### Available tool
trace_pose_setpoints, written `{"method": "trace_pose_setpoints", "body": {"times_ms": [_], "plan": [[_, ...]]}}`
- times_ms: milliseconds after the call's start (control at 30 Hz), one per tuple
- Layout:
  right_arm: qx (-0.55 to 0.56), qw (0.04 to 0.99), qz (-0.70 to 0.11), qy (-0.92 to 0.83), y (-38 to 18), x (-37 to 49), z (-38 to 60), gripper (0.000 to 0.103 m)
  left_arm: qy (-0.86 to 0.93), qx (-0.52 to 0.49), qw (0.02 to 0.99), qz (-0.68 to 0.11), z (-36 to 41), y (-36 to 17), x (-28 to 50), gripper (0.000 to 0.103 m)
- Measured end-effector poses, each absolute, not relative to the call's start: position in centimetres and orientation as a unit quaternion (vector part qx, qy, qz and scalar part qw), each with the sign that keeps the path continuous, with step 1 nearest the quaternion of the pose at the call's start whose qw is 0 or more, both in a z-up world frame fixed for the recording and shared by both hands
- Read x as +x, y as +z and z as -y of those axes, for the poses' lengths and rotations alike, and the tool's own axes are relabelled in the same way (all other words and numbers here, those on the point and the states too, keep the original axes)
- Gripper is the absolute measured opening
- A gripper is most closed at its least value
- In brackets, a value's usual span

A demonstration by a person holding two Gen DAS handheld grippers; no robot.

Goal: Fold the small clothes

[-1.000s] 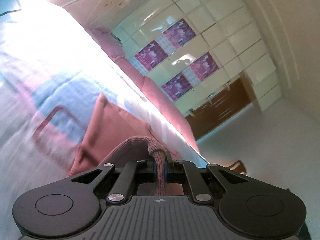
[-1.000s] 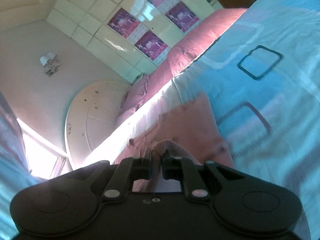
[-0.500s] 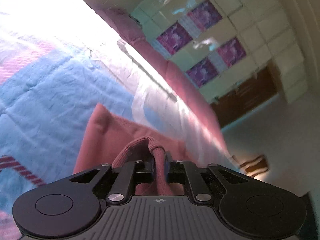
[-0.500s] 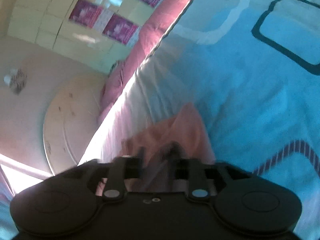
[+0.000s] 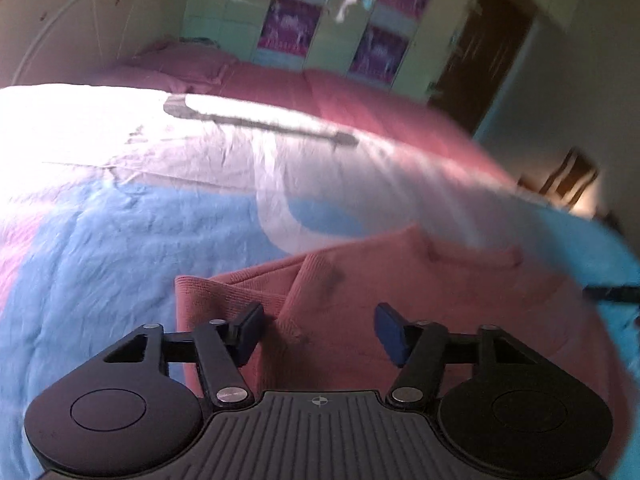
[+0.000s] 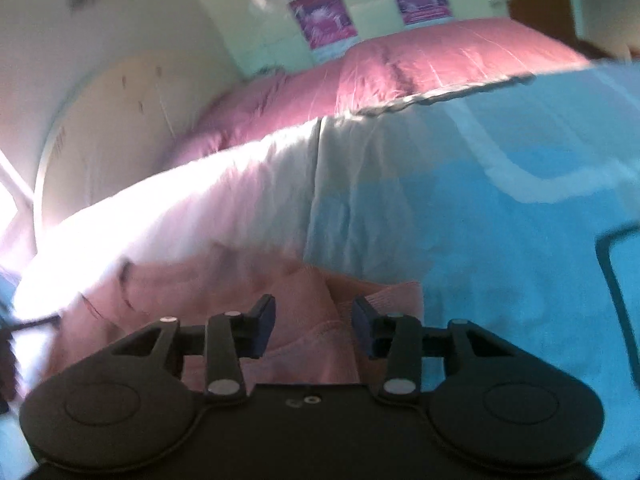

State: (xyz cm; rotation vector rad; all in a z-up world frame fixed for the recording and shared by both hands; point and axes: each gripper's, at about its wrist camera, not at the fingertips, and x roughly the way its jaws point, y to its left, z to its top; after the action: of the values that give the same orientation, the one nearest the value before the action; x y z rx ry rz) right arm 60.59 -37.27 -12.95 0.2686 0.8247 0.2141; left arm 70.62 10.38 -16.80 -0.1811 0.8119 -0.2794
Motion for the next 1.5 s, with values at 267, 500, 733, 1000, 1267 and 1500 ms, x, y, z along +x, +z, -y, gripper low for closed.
{"method": "trace_pose_setpoints", "body": {"times_ms": [267,500,733,1000,1267,1500], "plan": [[0.019,0.902,-0.415,0.116,-13.6,60.8,34.3,0.01,-0.158,-0.031,0.906,-0.391,-8.6,-17.4,71.0,0.013],[-0.06,0.929,-0.349,0.106,-12.1,59.0,32.7,0.008,-0.149,-0.039,0.94,-0.306,-9.2,-15.6,67.6,0.01],[-0.044,0.956,-0.28,0.075,-10.0,60.6,33.1,0.008,-0.124,-0.089,0.955,-0.256,-10.7,-13.7,68.0,0.01],[-0.025,0.934,-0.354,0.031,-15.5,64.9,33.9,0.008,-0.067,-0.061,0.94,-0.33,-9.1,-19.1,72.0,0.01],[-0.012,0.941,-0.339,0.008,-14.6,64.0,34.9,0.05,-0.045,-0.057,0.951,-0.301,-8.8,-17.2,70.0,0.049],[-0.05,0.941,-0.323,0.09,-13.3,60.2,28.5,0.029,-0.135,-0.021,0.944,-0.3,0.5,-16.3,65.9,0.049]]}}
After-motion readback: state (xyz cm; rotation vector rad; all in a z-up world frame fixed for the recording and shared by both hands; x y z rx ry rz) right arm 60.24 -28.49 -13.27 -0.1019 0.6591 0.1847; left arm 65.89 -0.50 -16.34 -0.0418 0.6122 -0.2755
